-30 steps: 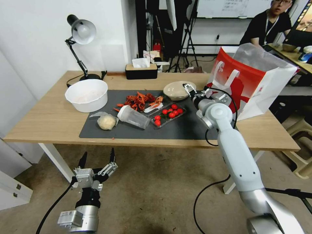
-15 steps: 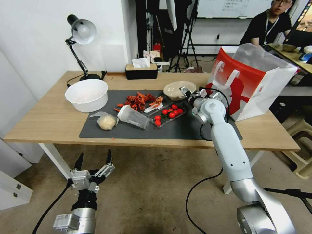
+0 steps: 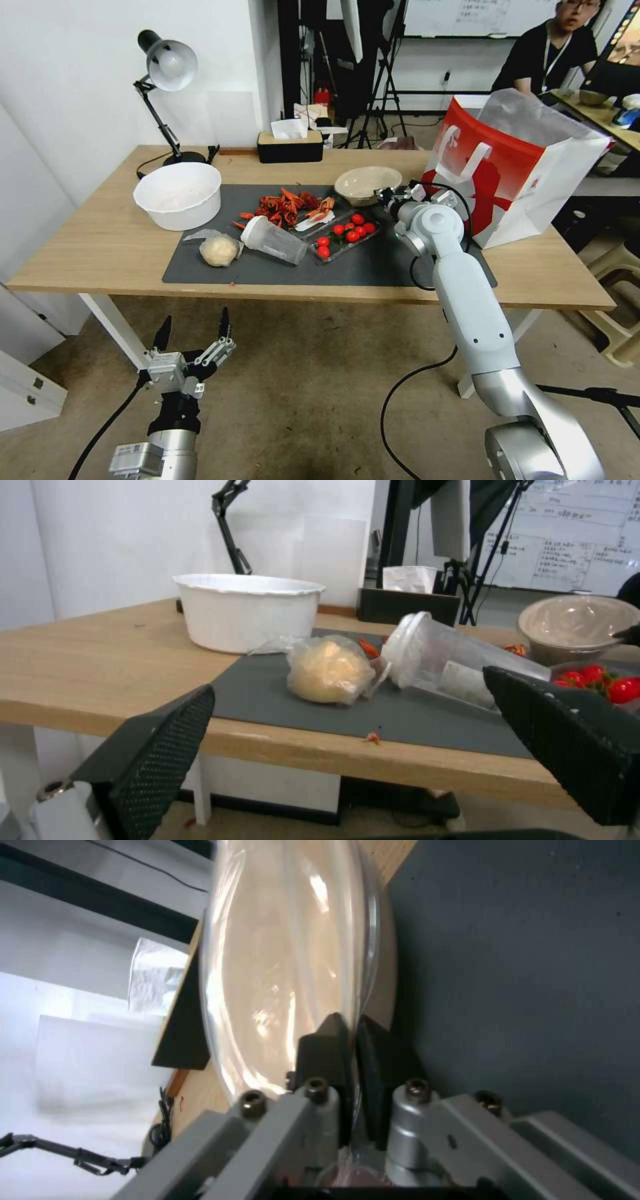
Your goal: Pick up the trash from the table and place it into the takeout bag.
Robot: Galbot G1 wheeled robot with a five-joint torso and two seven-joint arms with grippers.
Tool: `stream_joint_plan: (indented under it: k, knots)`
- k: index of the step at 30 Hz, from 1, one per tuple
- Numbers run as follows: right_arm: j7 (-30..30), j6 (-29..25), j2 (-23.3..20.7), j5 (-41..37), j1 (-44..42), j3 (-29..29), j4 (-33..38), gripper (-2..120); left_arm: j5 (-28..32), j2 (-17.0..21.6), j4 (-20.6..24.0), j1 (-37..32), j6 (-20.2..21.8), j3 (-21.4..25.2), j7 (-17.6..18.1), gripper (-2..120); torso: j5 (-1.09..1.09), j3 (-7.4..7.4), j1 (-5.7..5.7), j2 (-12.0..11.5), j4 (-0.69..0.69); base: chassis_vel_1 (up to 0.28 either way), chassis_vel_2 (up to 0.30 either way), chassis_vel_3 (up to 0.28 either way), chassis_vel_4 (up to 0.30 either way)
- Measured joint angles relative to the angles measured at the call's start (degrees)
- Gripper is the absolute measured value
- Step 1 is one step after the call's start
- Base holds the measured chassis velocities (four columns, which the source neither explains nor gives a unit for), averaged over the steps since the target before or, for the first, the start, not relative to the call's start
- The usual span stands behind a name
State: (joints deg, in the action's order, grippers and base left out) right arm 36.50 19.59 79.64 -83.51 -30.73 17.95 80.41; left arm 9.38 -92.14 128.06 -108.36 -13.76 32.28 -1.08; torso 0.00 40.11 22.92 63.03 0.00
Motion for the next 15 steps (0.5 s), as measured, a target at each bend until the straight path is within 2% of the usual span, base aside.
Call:
stream_joint_plan:
  k: [2, 3, 15]
  knots:
    - [0.0, 0.0, 0.0, 0.0, 0.0, 0.0, 0.0, 4, 0.0, 0.0, 0.0, 0.0, 0.0, 0.0, 0.0, 100, 0.0, 0.0, 0.0, 0.0, 0.0, 0.0, 0.0, 0.0, 0.0]
    - [0.1, 0.0, 0.1, 0.0, 0.0, 0.0, 0.0, 0, 0.1, 0.0, 0.0, -0.1, -0.2, 0.1, 0.0, 100, 0.0, 0.0, 0.0, 0.0, 0.0, 0.0, 0.0, 0.0, 0.0]
    - [-0.4, -0.2, 0.1, 0.1, -0.4, 0.4, 0.6, 0, 0.8, 0.0, 0.3, -0.2, -0.4, 0.8, 0.2, 100, 0.0, 0.0, 0.0, 0.0, 0.0, 0.0, 0.0, 0.0, 0.0]
